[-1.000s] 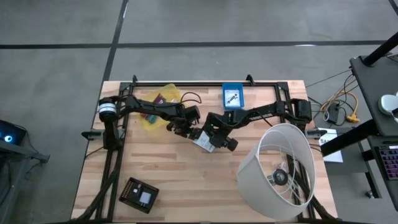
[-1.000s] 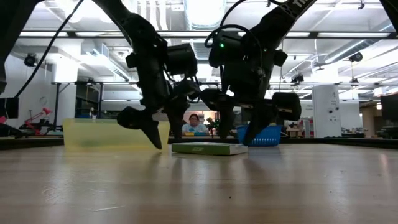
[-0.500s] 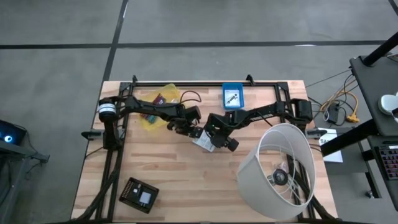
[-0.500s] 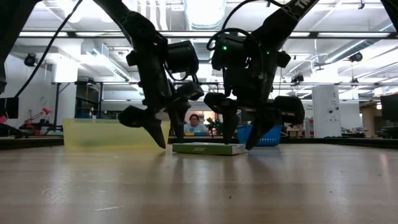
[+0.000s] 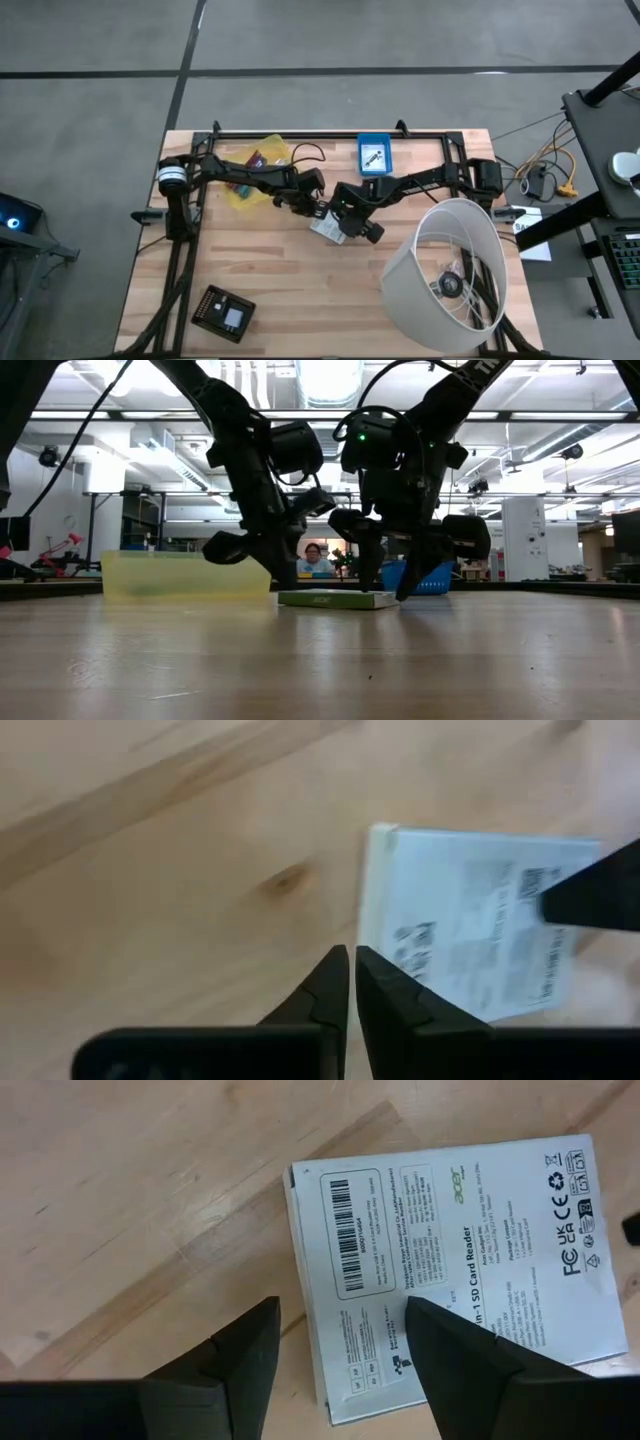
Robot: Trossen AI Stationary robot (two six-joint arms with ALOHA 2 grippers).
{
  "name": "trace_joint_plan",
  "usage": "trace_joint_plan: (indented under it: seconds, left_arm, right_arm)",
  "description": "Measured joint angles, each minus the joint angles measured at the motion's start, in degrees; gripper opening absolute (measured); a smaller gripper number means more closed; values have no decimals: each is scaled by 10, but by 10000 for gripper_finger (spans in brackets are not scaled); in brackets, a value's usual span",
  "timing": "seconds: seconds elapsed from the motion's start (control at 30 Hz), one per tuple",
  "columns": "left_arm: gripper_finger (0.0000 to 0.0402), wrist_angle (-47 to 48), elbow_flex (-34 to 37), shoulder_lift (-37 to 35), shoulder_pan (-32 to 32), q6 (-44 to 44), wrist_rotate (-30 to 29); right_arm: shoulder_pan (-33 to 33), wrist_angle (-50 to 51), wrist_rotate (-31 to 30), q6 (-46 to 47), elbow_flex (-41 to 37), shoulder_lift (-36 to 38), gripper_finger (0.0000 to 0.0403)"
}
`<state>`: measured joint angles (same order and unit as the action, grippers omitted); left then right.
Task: Pick and place items into bin
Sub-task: Put the card reader box into the blue bin
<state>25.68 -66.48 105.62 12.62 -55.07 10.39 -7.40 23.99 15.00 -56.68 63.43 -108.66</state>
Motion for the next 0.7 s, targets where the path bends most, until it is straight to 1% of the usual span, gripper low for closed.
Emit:
trace_joint_plan:
  seconds: [0.2, 0.37, 0.57, 0.7]
  left_arm:
    - [10, -2, 3, 1, -4, -1, 1]
    - [10, 42, 7, 1, -10, -1, -18]
    - [10, 29, 14, 1, -16, -2, -16]
    - [10, -11, 37, 1, -22, -7, -9]
  right_arm:
    - [0, -3, 0, -19, -2, 0, 201]
    - [0, -4, 0, -22, -2, 0, 201]
    - [0, -6, -1, -24, -2, 0, 201]
    - [0, -6, -1, -28, -2, 0, 201]
